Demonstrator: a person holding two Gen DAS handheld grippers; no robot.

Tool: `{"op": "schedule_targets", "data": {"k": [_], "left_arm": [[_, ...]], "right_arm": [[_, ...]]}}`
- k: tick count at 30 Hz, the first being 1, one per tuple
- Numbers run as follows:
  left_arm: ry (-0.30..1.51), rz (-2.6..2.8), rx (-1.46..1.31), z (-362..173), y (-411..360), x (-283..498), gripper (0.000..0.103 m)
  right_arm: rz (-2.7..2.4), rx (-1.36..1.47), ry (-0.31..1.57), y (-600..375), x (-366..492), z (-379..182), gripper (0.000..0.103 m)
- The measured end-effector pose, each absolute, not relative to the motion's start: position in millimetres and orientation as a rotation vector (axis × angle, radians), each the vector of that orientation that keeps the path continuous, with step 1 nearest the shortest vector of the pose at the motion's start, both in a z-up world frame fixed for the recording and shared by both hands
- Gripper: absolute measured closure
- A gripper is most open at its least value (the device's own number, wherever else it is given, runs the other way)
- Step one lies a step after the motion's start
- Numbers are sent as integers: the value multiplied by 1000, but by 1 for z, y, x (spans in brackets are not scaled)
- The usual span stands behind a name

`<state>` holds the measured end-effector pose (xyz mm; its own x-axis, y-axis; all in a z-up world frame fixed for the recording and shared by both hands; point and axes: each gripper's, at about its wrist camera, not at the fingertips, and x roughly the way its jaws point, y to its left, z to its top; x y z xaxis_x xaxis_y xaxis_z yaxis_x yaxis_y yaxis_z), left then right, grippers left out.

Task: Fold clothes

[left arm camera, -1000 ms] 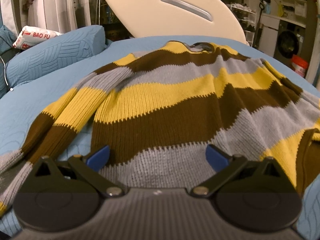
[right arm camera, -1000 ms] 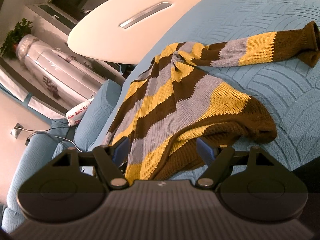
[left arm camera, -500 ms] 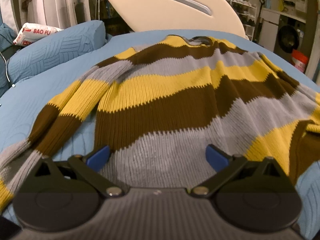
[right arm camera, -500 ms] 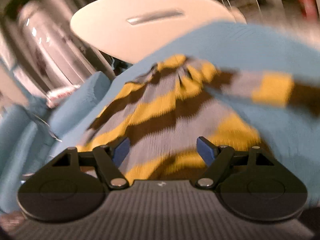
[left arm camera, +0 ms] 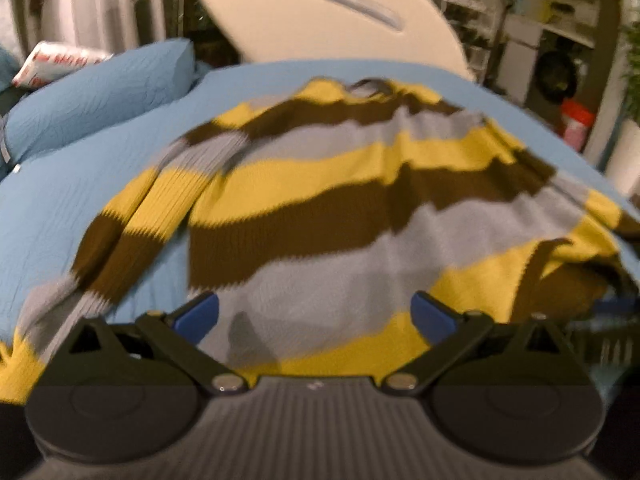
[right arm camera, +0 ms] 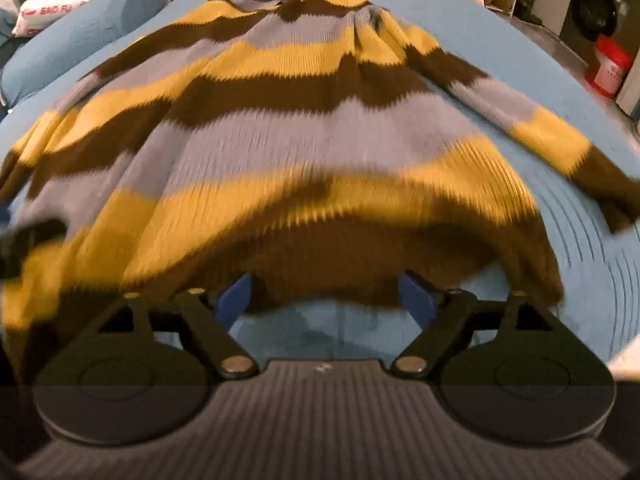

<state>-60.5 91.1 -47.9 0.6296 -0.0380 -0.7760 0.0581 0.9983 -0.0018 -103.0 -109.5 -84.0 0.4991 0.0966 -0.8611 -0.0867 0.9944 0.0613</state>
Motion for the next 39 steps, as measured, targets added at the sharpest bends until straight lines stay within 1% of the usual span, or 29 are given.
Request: {"op": "schedule_targets", "data": {"k": [2, 4, 9, 11, 15, 17, 20, 22, 24, 26, 28, 30, 33, 37, 39], "left_arm": [[902, -73, 21, -47, 89, -62, 0], [916, -90, 18, -45, 88, -63, 0], [959, -125, 8, -43, 86, -68, 0], [981, -134, 2, -42, 88, -70, 0], [1026, -151, -10, -40, 91, -74, 0], [1048, -159, -16, -39, 93, -76, 0], [1081, -172, -26, -38, 95, -80, 0], [1103, -181, -32, -37, 96, -82, 0], [1126, -189, -38, -37, 98, -84, 0], [1116, -210, -159, -23, 118, -87, 0], [1104, -231, -282, -9, 139, -91, 0], [1026, -183, -353, 11, 168, -101, 0], [921, -83, -416, 33, 213, -115, 0], [805, 139, -389, 50, 284, -131, 0], [800, 240, -374, 48, 317, -136, 0]], "right_arm": [[118, 27, 1033, -113, -103, -72, 16], [124, 43, 1023, -117, -104, -60, 18], [141, 84, 999, -126, -105, -29, 18], [154, 86, 923, -119, -84, -19, 18], [161, 50, 952, -106, -42, -54, 18], [147, 7, 994, -100, -39, -77, 16], [154, -51, 924, -87, -59, -90, 16], [156, -22, 946, -90, -79, -88, 17], [168, 33, 1003, -95, -92, -86, 16], [208, -31, 1074, -92, -105, -85, 16], [224, -8, 1090, -98, -111, -81, 17], [227, 39, 1082, -105, -115, -76, 17], [230, 119, 973, -109, -114, -60, 17], [320, 39, 859, -75, -107, -45, 17], [383, 3, 819, -55, -107, -38, 17]]}}
